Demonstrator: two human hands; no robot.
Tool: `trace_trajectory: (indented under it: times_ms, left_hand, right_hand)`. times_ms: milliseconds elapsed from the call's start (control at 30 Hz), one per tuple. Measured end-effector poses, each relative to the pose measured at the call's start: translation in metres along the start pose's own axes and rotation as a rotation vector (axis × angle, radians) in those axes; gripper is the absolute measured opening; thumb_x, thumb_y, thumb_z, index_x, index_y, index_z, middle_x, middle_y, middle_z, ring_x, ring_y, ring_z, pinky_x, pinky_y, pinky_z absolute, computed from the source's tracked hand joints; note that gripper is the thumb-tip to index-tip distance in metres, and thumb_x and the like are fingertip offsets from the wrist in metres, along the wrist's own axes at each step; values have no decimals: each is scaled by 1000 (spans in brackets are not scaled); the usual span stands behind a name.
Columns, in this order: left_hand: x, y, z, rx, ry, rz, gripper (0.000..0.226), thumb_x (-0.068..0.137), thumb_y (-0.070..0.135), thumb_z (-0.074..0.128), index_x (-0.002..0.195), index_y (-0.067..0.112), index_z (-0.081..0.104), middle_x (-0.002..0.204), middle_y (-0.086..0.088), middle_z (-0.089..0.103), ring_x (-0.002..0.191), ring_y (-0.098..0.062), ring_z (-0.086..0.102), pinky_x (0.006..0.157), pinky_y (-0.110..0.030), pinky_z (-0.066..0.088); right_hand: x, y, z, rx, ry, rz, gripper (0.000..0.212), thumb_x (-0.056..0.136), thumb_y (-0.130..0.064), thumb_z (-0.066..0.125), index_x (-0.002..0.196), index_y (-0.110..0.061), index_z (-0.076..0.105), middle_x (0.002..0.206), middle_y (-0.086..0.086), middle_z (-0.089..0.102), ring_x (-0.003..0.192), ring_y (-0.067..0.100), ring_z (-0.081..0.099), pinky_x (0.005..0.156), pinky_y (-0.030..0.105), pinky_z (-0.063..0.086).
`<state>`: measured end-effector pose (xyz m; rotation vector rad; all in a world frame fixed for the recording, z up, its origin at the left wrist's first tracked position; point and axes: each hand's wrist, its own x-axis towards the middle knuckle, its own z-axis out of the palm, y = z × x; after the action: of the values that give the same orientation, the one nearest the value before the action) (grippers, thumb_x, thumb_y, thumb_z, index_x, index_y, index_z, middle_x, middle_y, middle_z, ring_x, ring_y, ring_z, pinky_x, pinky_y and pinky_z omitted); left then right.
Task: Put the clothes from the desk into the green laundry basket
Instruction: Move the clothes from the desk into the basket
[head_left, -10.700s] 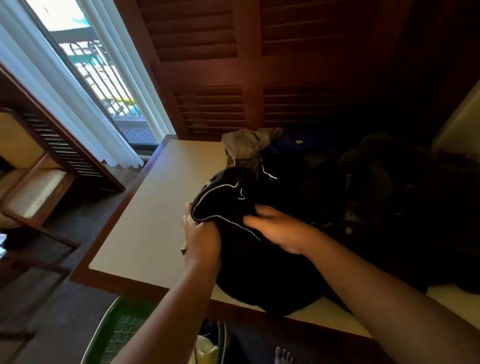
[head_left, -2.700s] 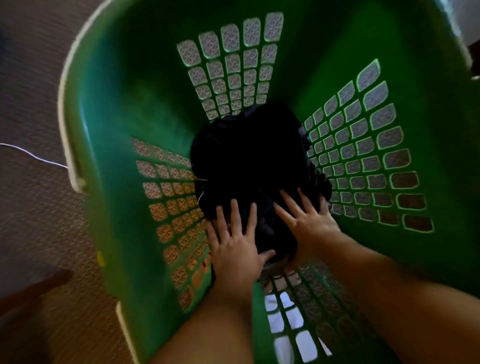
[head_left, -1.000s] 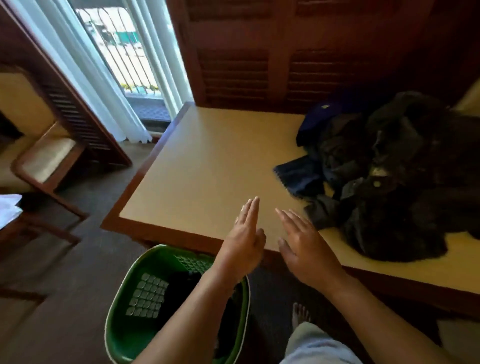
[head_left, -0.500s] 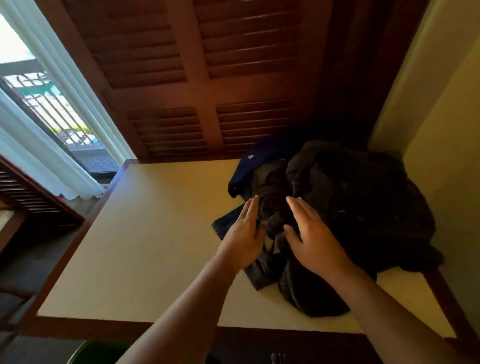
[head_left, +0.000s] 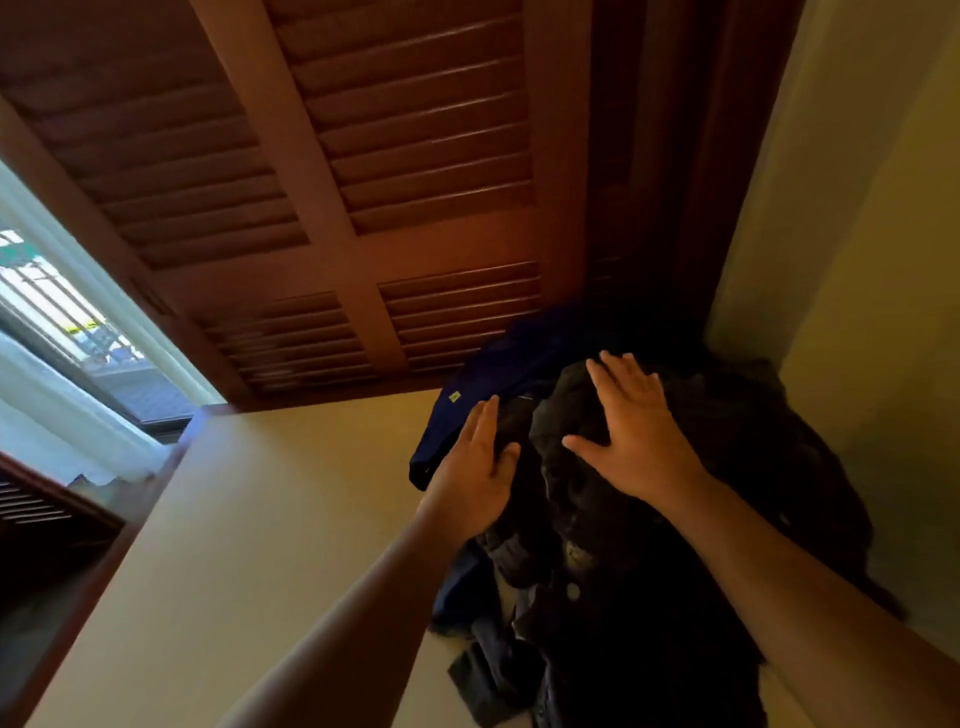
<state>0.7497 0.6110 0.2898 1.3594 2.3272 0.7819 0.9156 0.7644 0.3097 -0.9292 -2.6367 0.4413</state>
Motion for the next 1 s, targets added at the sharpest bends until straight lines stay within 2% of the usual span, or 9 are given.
trace_trajectory:
  times_ms: [233, 333, 433, 533, 633, 767, 833, 933, 1000]
  left_hand:
    - [88, -7, 2, 215, 15, -131, 77, 104, 59, 38, 165, 27, 4, 173, -4, -3, 159, -33, -1, 125, -59, 16]
    - [121, -28, 12, 188, -80, -291, 88, 98, 63, 49, 164, 32, -1, 163, -10, 33, 145, -42, 39, 110, -65, 40]
    - [135, -40, 14, 191, -61, -244, 54, 94, 46, 65, 140, 18, 55, 121, -10, 68, 115, -35, 64, 95, -53, 53]
    - [129, -25, -2, -109, -25, -189, 20, 93, 31, 71, 94, 11, 74, 89, -11, 75, 87, -28, 70, 82, -43, 56]
    - [99, 4, -32, -537, -162, -72, 11, 89, 20, 76, 92, 11, 80, 91, -15, 76, 89, -32, 74, 85, -48, 59]
    - [53, 41, -79, -1166, -392, 143, 24, 76, 4, 85, 98, -4, 79, 99, -15, 71, 93, -27, 71, 86, -34, 56]
    - [49, 53, -86, -1332, -278, 140, 28, 73, 13, 89, 96, 2, 80, 98, -13, 76, 90, -26, 75, 81, -35, 60]
    - [66, 53, -74, -1226, 167, -62, 18, 94, 16, 70, 112, 15, 73, 109, -12, 75, 103, -37, 72, 83, -44, 60]
    - [76, 44, -61, -1146, 290, -145, 25, 99, 25, 66, 124, 28, 63, 128, -6, 67, 117, -36, 67, 88, -48, 59]
  right_hand:
    - [19, 19, 33, -78, -204, 67, 96, 84, -76, 50, 158, -39, 2, 168, -6, 11, 155, 24, 5, 125, 52, 4]
    - [17, 26, 45, -60, -198, 69, 92, 86, -77, 46, 158, -40, 4, 168, -8, 13, 155, 21, 7, 125, 49, 3]
    - [17, 33, 46, -22, -201, 68, 91, 84, -79, 46, 157, -43, 5, 167, -10, 14, 155, 18, 6, 124, 48, 1]
    - [23, 35, 38, 170, -247, 127, 90, 79, -83, 48, 155, -46, 17, 165, -16, 19, 154, 14, 10, 125, 48, 3]
    - [38, 36, 23, 350, -47, 219, 83, 80, -78, 52, 152, -45, 25, 160, -10, 32, 148, 22, 28, 119, 55, 23]
    - [65, 27, 5, 108, 25, 174, 95, 80, -65, 66, 157, -45, 14, 164, 1, 21, 144, 36, 23, 111, 59, 29]
    - [75, 19, 3, 144, -152, 98, 74, 81, -62, 64, 148, -44, 39, 161, -1, 30, 146, 33, 24, 116, 56, 24]
    - [78, 2, -5, 723, -316, 182, 19, 95, -34, 63, 113, -42, 64, 123, -6, 67, 119, 21, 60, 108, 48, 43]
    - [80, 0, -14, 1037, -245, 283, 23, 100, -22, 60, 110, -43, 64, 115, -9, 70, 109, 16, 66, 101, 44, 51]
